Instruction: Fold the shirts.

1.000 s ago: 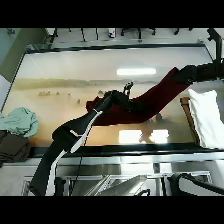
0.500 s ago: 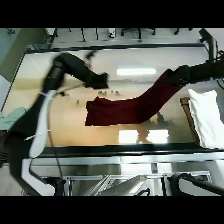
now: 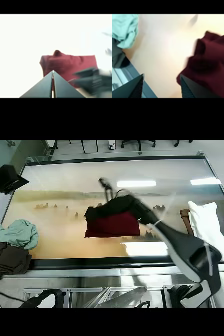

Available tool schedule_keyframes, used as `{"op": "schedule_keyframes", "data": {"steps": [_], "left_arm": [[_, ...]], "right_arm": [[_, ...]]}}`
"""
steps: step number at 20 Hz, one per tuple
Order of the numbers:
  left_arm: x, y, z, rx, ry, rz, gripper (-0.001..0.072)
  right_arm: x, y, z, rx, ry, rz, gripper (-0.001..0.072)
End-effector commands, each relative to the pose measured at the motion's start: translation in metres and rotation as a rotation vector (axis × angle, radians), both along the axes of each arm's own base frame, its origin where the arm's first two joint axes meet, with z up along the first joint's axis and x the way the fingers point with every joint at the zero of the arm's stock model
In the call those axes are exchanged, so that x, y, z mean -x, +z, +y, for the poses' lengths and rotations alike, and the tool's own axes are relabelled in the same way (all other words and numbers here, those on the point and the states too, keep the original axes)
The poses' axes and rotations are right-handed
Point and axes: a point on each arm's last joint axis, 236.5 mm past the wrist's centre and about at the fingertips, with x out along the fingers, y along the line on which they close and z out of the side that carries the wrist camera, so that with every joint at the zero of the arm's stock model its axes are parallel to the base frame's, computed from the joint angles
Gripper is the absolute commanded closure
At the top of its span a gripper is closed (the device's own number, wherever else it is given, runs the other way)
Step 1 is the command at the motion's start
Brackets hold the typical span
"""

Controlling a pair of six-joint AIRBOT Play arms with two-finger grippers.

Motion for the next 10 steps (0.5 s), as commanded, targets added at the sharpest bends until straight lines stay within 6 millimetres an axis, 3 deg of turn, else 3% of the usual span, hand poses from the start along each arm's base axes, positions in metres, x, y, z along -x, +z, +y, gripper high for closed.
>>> {"op": "schedule_keyframes", "data": {"steps": [1,2,4,6,7,9,10], "left_arm": [[0.019,0.011,0.02,-0.04,0.056,-0.099,0.0687],[0.021,0.012,0.019,-0.041,0.061,-0.116,0.0687],[0.026,0.014,0.018,-0.044,0.062,-0.136,0.0687],[0.029,0.015,0.018,-0.055,0.057,-0.145,0.0687],[0.03,0.015,0.018,-0.062,0.05,-0.146,0.0687],[0.03,0.015,0.017,-0.062,0.048,-0.144,0.0687],[0.03,0.014,0.017,-0.061,0.048,-0.142,0.0687]], "right_arm": [[-0.002,-0.056,0.02,0.069,-0.014,-0.007,0.0214],[-0.019,-0.045,-0.01,0.082,-0.035,0.006,0.0214],[-0.056,-0.011,-0.089,0.086,-0.12,0.045,0.0213],[-0.078,0.014,-0.176,0.102,-0.204,0.079,0.0171],[-0.082,0.014,-0.219,0.136,-0.249,0.117,0.0014],[-0.071,-0.011,-0.284,0.233,-0.3,0.249,0.0007],[-0.062,-0.03,-0.304,0.266,-0.311,0.317,0.0006]]}}
